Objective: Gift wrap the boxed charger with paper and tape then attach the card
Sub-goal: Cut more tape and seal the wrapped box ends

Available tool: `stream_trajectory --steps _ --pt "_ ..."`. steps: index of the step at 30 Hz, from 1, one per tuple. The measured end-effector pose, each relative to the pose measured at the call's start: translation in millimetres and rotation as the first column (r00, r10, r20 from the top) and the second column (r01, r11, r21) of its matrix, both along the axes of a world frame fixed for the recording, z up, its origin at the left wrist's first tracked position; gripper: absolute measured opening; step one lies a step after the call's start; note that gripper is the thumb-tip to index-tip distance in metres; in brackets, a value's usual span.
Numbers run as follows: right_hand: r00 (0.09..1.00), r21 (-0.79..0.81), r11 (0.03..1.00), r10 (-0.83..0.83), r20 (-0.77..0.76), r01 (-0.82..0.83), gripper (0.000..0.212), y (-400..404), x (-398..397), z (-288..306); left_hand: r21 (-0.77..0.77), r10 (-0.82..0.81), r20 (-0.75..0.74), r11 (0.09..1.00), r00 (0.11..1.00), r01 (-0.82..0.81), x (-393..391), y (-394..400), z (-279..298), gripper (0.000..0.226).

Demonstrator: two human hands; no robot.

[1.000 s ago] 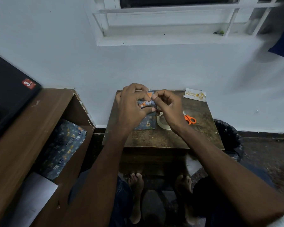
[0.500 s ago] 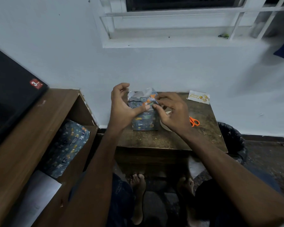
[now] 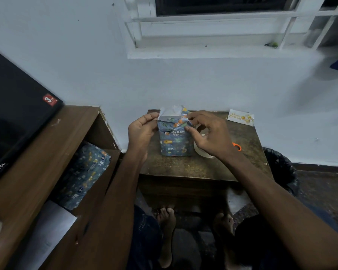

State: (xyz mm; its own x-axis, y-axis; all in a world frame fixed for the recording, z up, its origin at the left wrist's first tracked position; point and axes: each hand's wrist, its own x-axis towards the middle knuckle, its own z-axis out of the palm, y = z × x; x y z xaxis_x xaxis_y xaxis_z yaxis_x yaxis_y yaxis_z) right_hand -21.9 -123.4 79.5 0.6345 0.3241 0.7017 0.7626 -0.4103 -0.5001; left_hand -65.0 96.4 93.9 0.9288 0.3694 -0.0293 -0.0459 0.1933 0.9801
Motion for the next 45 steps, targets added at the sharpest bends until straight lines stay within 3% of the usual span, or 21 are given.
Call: stream_trajectory --steps 10,15,19,23,26,33,37,41,45 --pt "0.990 0.121 0.993 0.016 -0.141 0.001 0.027 11 -2 3 0.357 0.133 0.172 0.915 0.976 -0.188 6 4 -14 0.013" --pt "0.978 0.170 0.983 -0.027 -0.205 0.063 0.032 18 -5 1 0.482 0.092 0.314 0.842 0.945 -0.242 -2 -3 -5 0.012" --pt "0.963 0.194 0.976 -0.043 -0.266 0.097 0.025 19 -5 3 0.565 -0.043 0.280 0.815 0.959 -0.129 -2 6 -5 0.021" --pt "0.949 0.209 0.973 -0.032 -0.313 0.102 0.022 19 -7 4 0.674 -0.122 0.280 0.732 0.952 -0.104 -3 11 -9 0.052" --pt "0.917 0.226 0.972 0.031 -0.399 0.065 0.024 21 -8 8 0.698 -0.109 0.299 0.702 0.948 -0.140 -2 9 -11 0.061" --pt "0.798 0.082 0.996 0.032 -0.601 0.022 0.040 40 0 36 0.700 -0.065 0.329 0.686 0.942 -0.197 -3 0 -7 0.049" --pt "0.779 -0.054 0.999 -0.040 -0.625 0.007 0.026 46 4 46 0.696 -0.065 0.342 0.687 0.937 -0.206 -5 0 -11 0.047" --pt "0.754 -0.101 0.995 -0.050 -0.655 -0.023 0.034 54 10 43 0.676 -0.069 0.341 0.711 0.937 -0.193 -5 2 -13 0.043" --pt "0.737 -0.042 0.998 0.003 -0.676 -0.042 0.022 47 11 46 0.657 -0.063 0.277 0.741 0.959 -0.141 -2 5 -12 0.045"
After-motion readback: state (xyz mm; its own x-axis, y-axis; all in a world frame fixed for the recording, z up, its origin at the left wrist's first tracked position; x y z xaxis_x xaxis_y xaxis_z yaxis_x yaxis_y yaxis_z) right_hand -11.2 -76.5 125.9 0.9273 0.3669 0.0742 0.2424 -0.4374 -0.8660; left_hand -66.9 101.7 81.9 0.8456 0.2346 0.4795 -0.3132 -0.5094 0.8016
